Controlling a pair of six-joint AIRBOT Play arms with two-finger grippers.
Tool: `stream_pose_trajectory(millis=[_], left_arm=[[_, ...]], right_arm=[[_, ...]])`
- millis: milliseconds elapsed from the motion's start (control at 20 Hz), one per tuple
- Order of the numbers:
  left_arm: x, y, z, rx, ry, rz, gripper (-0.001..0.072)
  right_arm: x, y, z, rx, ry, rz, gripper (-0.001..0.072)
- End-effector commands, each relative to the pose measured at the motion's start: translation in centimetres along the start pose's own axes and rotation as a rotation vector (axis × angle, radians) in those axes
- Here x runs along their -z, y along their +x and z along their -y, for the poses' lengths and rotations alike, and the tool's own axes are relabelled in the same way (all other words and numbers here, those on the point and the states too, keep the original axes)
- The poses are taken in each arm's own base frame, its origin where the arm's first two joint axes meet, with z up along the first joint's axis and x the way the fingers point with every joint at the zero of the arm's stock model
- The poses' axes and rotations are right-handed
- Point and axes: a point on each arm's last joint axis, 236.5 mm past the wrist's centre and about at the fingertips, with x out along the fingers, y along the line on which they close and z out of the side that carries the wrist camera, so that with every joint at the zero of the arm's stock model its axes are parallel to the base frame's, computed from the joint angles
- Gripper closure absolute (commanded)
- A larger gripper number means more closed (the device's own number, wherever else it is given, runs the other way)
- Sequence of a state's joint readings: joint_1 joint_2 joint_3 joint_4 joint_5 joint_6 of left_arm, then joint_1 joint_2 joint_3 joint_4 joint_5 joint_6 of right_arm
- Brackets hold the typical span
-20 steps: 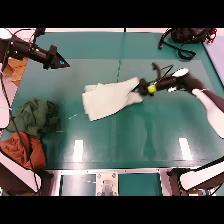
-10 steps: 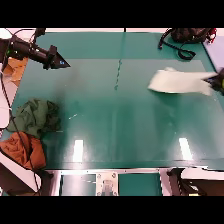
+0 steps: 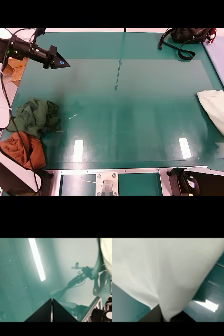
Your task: Fold the shirts.
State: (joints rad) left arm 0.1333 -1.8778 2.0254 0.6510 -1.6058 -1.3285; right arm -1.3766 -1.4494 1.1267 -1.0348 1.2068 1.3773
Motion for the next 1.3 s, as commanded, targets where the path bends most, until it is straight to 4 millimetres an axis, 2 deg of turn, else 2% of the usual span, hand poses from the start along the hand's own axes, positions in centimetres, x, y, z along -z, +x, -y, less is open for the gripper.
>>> stream_pose_trajectory(millis=[0,100,200,250,300,350,400,500,550,600,650,700,750,800,850,900,950,1050,1150,1250], left_arm=[[0.0,0.0,0.0,-0.001,0.004,0.001,0.0684],[0.0,0.0,0.0,-0.001,0.004,0.001,0.0684],[0.0,0.0,0.0,-0.001,0.004,0.001,0.0684],[0.0,0.0,0.0,-0.001,0.004,0.001,0.0684],[0.0,0.0,0.0,-0.001,0.004,0.001,0.0684],[0.0,0.0,0.0,-0.001,0.004,0.001,0.0684],[0.0,0.0,0.0,-0.001,0.004,0.001,0.0684],[-0.4,-0.1,0.0,-0.004,0.004,0.017,0.0685],[-0.8,-0.2,-0.1,-0.008,0.007,0.034,0.0685],[-1.3,-0.4,0.1,-0.013,0.015,0.054,0.0685],[-1.9,-0.7,0.4,-0.019,0.031,0.075,0.0686],[-2.4,-1.2,0.9,-0.023,0.049,0.093,0.0686],[-2.6,-1.7,1.4,-0.027,0.064,0.105,0.0686],[-2.7,-2.3,1.6,-0.055,0.078,0.117,0.0686],[-2.6,-3.0,1.5,-0.1,0.093,0.121,0.0687],[-2.3,-3.9,1.5,-0.151,0.11,0.125,0.0687],[-2.0,-4.8,1.8,-0.198,0.121,0.128,0.0687],[-0.8,-6.2,3.1,-0.233,0.133,0.139,0.0686],[1.6,-6.2,3.9,-0.251,0.121,0.118,0.0687],[5.4,-4.9,3.3,-0.319,0.105,0.052,0.0687]], right_arm=[[1.3,-0.3,6.9,0.195,0.026,-0.038,0.0697],[1.6,-0.7,8.5,0.267,0.028,-0.051,0.0696],[2.6,-0.8,9.3,0.3,0.033,-0.09,0.0695],[3.2,-1.1,10.1,0.334,0.06,-0.109,0.067],[3.7,-1.4,10.8,0.369,0.082,-0.125,0.051],[4.0,-1.7,11.1,0.387,0.104,-0.137,0.0275],[4.2,-1.8,10.9,0.384,0.123,-0.147,0.0136],[4.3,-2.9,9.4,0.383,0.156,-0.174,0.0137],[4.1,-3.6,7.9,0.383,0.144,-0.19,0.014],[3.8,-4.1,5.7,0.378,0.109,-0.196,0.0207],[3.6,-4.5,3.4,0.379,0.073,-0.184,0.0375],[3.4,-4.4,0.3,0.368,0.018,-0.156,0.0526],[3.4,-4.0,-3.1,0.347,-0.057,-0.126,0.0634],[3.9,-3.2,-7.1,0.311,-0.16,-0.103,0.0696],[5.0,-2.3,-10.9,0.269,-0.256,-0.093,0.0696],[6.8,-1.3,-14.8,0.223,-0.359,-0.096,0.0697],[9.1,-0.4,-17.9,0.189,-0.452,-0.11,0.0697],[15.0,1.3,-22.7,0.15,-0.648,-0.174,0.0699],[22.4,2.7,-25.1,0.13,-0.845,-0.27,0.0699],[29.0,3.7,-25.1,0.114,-0.989,-0.346,0.0699]])
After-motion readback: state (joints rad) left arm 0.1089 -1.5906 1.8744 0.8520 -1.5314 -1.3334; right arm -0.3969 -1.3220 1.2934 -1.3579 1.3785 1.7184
